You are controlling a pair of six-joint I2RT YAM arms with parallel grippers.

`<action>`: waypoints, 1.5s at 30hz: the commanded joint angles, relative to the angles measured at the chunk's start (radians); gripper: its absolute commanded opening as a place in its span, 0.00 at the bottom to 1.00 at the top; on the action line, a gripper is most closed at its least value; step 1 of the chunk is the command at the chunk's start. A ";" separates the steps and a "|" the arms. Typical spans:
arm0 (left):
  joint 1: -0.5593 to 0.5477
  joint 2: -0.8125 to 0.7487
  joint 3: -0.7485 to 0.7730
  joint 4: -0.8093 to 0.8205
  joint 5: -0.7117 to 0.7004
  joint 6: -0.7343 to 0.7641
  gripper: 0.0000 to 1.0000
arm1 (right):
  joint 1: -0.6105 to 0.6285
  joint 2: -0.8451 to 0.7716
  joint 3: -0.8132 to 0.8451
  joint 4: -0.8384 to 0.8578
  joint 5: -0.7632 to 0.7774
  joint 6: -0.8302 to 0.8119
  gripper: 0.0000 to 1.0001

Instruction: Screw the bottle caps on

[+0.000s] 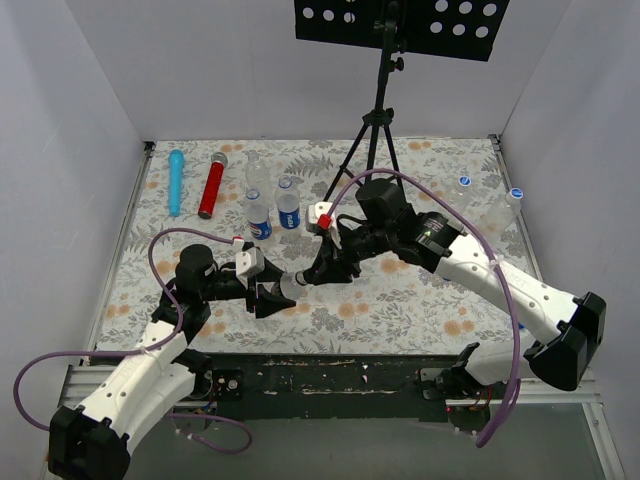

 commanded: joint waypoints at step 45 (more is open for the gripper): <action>-0.105 0.219 0.304 -0.427 0.118 0.147 0.26 | 0.059 0.170 0.264 -0.387 -0.019 -0.365 0.07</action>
